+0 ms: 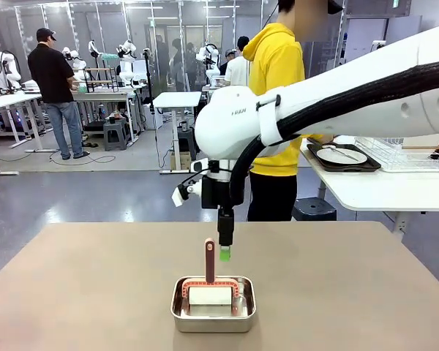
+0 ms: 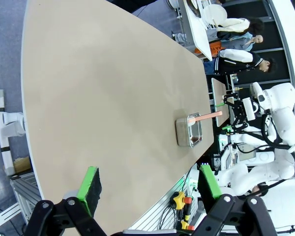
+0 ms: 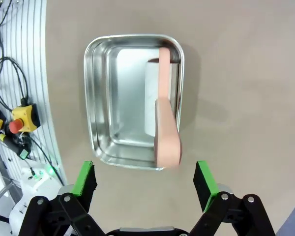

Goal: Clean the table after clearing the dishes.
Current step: When the right (or left) Handle tray is removed, use the right hand (or left hand) to clean the right (or left) side of the table with the Lint Roller.

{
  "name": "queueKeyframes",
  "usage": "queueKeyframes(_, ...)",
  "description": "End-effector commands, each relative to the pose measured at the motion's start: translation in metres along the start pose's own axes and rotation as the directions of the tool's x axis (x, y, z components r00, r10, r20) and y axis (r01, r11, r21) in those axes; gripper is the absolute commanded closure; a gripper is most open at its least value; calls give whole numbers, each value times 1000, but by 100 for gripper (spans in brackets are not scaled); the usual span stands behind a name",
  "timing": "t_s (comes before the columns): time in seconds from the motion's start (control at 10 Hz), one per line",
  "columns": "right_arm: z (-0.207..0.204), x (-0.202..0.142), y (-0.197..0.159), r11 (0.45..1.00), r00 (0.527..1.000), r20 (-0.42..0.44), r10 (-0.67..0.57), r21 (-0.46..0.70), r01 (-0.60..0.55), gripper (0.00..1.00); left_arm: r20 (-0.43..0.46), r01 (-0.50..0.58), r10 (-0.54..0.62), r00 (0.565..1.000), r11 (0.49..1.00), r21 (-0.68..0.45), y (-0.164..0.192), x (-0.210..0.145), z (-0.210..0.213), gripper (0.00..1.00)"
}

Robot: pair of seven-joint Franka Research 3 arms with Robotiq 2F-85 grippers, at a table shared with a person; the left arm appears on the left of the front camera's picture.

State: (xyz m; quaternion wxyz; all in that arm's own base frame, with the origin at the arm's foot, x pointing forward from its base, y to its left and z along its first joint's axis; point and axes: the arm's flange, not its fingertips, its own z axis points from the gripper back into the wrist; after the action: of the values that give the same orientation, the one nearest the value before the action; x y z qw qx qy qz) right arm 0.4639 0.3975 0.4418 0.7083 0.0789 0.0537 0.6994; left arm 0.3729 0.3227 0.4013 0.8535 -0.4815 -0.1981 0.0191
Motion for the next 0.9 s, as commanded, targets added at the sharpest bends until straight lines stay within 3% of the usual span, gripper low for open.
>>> queueKeyframes(0.0, -16, 1, 1, 1000, 1000, 25, -1, -25, 1, 0, -5, 0, 0, 1000, 1000, -2, -2, -3, 4, 0)
queueKeyframes(0.8, -36, 30, 10, 992, 999, -13, -43, -123, 41, 0, -5, 0, 0, 1000, 1000, -2, -2, -3, 4, 0)
